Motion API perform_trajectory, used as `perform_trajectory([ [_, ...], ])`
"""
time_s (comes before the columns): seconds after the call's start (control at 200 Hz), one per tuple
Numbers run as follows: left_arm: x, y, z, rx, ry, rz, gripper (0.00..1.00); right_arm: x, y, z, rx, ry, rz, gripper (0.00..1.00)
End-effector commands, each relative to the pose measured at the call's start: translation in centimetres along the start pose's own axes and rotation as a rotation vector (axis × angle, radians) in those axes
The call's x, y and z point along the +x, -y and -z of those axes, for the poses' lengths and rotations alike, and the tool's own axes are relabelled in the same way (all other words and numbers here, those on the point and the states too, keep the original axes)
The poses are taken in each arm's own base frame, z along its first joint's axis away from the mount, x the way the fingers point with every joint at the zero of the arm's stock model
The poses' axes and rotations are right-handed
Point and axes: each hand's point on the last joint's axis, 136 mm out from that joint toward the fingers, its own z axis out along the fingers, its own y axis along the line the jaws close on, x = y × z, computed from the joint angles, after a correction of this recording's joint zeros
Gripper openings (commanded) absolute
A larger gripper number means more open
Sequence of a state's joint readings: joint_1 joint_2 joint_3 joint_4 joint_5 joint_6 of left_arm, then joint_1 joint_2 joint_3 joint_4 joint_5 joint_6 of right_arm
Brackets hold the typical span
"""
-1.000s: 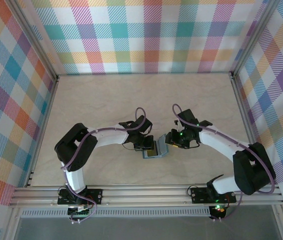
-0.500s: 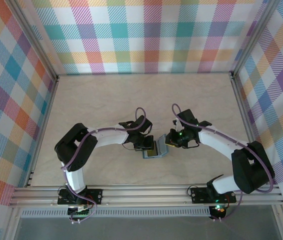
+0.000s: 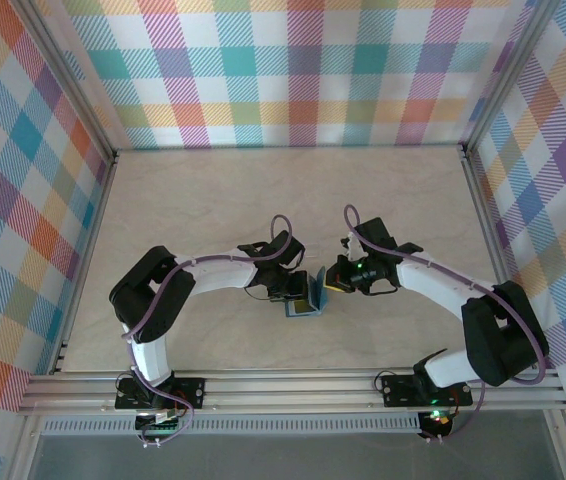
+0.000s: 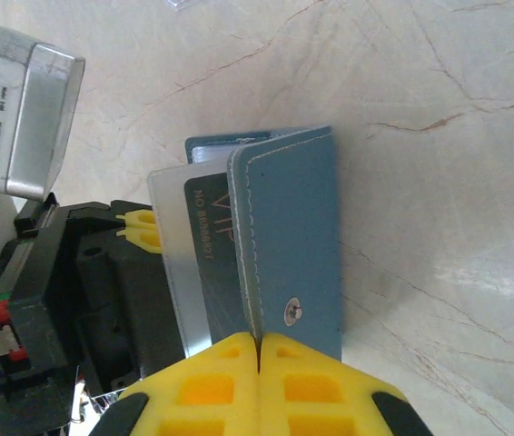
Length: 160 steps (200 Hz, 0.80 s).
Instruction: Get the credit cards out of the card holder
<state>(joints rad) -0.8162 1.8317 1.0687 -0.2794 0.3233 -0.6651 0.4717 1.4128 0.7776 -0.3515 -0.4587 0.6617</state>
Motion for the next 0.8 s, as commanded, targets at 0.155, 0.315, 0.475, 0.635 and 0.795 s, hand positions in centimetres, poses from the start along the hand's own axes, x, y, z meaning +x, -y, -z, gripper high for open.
perform_trajectory([
  [0.155, -0.4, -2.7, 5.2, -0.207, 0.121, -0.039, 0.14, -0.1, -0.6, 0.0, -0.008, -0.005, 0.012, 0.00],
  [0.315, -0.5, -3.3, 8.8, -0.257, 0.182, -0.053, 0.16, -0.3, -1.1, 0.2, -0.016, -0.002, 0.020, 0.00],
  [0.475, -0.3, -1.9, 9.4, -0.190, 0.172, -0.062, 0.19, 0.0, -2.5, -0.4, -0.062, -0.028, 0.046, 0.00],
  [0.635, -0.4, -0.7, 7.3, -0.130, 0.118, -0.060, 0.21, 0.3, -3.9, -0.8, -0.112, -0.049, 0.061, 0.00],
  [0.795, -0.4, -1.2, 4.7, -0.135, 0.069, -0.056, 0.22, 0.7, -4.3, -1.0, -0.141, -0.061, 0.074, 0.00],
])
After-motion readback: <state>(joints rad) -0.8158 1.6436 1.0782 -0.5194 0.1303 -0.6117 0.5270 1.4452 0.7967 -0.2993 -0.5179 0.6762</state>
